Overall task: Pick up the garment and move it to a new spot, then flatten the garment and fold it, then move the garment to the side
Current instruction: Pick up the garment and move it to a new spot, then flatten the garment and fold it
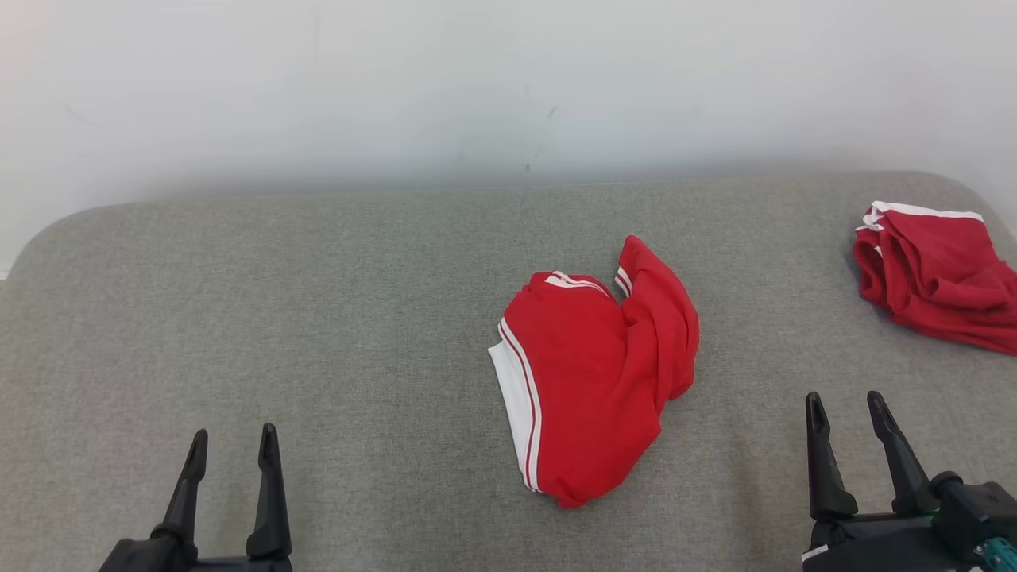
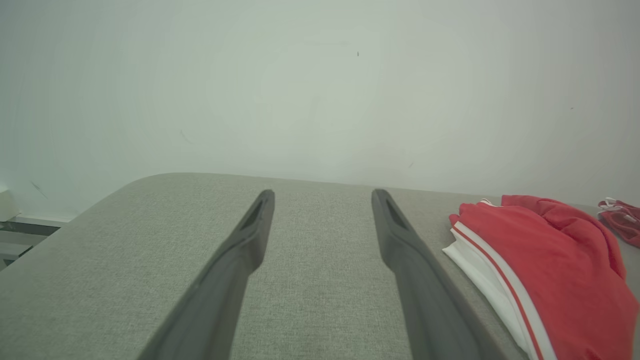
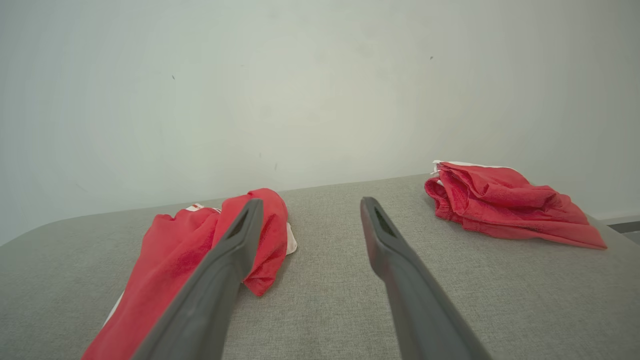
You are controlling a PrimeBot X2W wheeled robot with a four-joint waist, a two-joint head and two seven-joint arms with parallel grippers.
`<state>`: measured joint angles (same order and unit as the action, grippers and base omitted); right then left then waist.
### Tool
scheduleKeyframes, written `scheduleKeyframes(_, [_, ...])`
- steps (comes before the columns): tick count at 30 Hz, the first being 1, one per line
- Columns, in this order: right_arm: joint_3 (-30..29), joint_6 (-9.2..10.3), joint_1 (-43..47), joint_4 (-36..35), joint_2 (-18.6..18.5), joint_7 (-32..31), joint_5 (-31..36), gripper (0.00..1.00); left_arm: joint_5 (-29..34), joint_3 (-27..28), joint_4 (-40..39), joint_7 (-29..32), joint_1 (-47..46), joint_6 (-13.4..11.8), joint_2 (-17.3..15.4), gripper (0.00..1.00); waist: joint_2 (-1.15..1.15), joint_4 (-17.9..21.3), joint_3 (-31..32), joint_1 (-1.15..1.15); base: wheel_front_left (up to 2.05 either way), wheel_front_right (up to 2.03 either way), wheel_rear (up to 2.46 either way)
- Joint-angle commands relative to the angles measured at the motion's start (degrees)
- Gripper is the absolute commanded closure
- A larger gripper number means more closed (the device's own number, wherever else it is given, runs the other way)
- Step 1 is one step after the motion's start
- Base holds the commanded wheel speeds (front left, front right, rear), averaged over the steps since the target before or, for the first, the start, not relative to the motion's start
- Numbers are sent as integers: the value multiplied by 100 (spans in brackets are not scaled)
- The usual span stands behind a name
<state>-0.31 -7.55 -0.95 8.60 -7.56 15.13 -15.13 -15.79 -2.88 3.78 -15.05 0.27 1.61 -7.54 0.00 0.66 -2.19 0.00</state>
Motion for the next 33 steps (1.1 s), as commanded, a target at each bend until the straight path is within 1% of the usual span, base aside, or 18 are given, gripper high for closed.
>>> scheduleKeyframes(1, [3,15,77,-7,-31,0,-63,0,51,58,-33,-17,97,38,34,0,0,-26,15,0,0,0,0])
scheduleKeyframes(12, [61,15,100,-8,-15,0,-54,0,254,313,6,-17,214,240,299,0,0,-90,-7,0,0,0,0])
scheduleKeyframes(21, [95,14,77,22,-49,0,-75,0,367,456,85,-18,182,337,397,0,0,-41,-40,0,0,0,0])
scheduleKeyframes(33, [105,14,47,63,-9,0,-69,0,451,548,199,-18,65,438,447,0,0,13,-24,0,0,0,0])
